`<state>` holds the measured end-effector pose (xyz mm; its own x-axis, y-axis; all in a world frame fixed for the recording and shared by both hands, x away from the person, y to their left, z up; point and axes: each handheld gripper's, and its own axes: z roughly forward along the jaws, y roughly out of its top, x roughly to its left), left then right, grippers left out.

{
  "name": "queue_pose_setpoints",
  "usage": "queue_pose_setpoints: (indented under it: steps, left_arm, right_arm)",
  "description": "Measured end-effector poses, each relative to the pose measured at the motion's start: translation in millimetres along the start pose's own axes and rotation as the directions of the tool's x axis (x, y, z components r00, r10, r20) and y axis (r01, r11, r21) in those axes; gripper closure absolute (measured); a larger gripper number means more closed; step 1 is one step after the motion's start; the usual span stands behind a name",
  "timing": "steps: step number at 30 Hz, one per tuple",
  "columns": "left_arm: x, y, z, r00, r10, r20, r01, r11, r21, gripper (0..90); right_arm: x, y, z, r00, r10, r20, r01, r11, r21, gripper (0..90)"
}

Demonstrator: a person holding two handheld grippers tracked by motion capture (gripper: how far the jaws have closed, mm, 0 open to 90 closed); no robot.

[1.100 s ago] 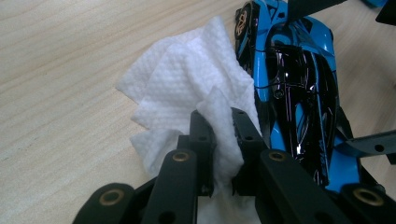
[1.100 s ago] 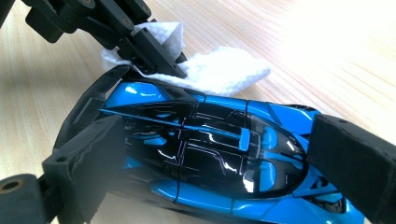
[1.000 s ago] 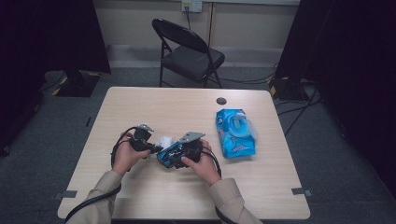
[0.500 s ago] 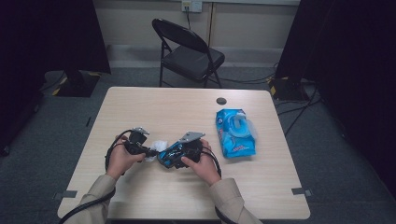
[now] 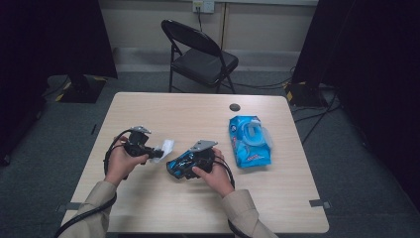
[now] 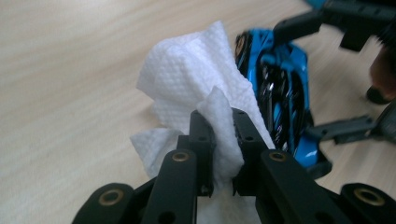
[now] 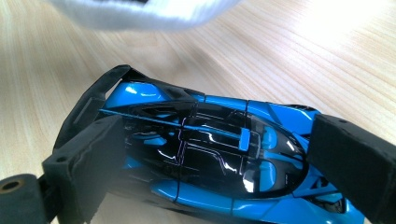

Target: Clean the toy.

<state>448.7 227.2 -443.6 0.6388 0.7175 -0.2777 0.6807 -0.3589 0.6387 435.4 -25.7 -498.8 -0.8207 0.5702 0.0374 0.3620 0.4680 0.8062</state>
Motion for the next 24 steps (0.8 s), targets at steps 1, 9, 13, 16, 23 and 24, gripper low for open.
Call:
queue_pose_setpoints:
  steps: [1, 9, 13, 16, 23, 24]
  left_arm:
    - [-0.9, 3.6, -0.3, 1.0, 0.005, 0.007, -0.005, 1.0, 0.002, 81.3]
    - [-17.6, 24.5, 12.6, 0.9987, 0.036, 0.037, -0.035, 0.9991, -0.023, 81.3]
    - [-28.5, 30.3, 25.5, 0.9958, 0.064, 0.066, -0.064, 0.9979, -0.003, 81.3]
    - [-34.0, 32.9, 33.3, 0.9946, 0.068, 0.078, -0.067, 0.9977, -0.005, 81.2]
    - [-37.3, 34.2, 52.1, 0.9941, 0.078, 0.075, -0.081, 0.9962, 0.033, 80.8]
    - [-36.8, 33.4, 55.5, 0.9951, 0.071, 0.068, -0.073, 0.9968, 0.032, 80.7]
  right_arm:
    - [0.1, -0.1, 0.0, 1.0, 0.001, 0.0, -0.001, 1.0, -0.001, 4.2]
    - [-0.3, 0.1, 0.0, 1.0, -0.001, -0.002, 0.001, 1.0, 0.001, 4.1]
    - [-0.1, -0.4, -0.1, 1.0, 0.001, -0.001, -0.001, 1.0, -0.003, 4.2]
    - [-0.2, -0.4, -0.1, 1.0, 0.0, -0.002, 0.0, 1.0, -0.003, 4.2]
    - [-0.2, 0.3, 0.0, 1.0, -0.002, -0.001, 0.002, 1.0, 0.002, 4.2]
    - [-0.2, 0.3, 0.0, 1.0, -0.001, -0.002, 0.001, 1.0, 0.002, 4.1]
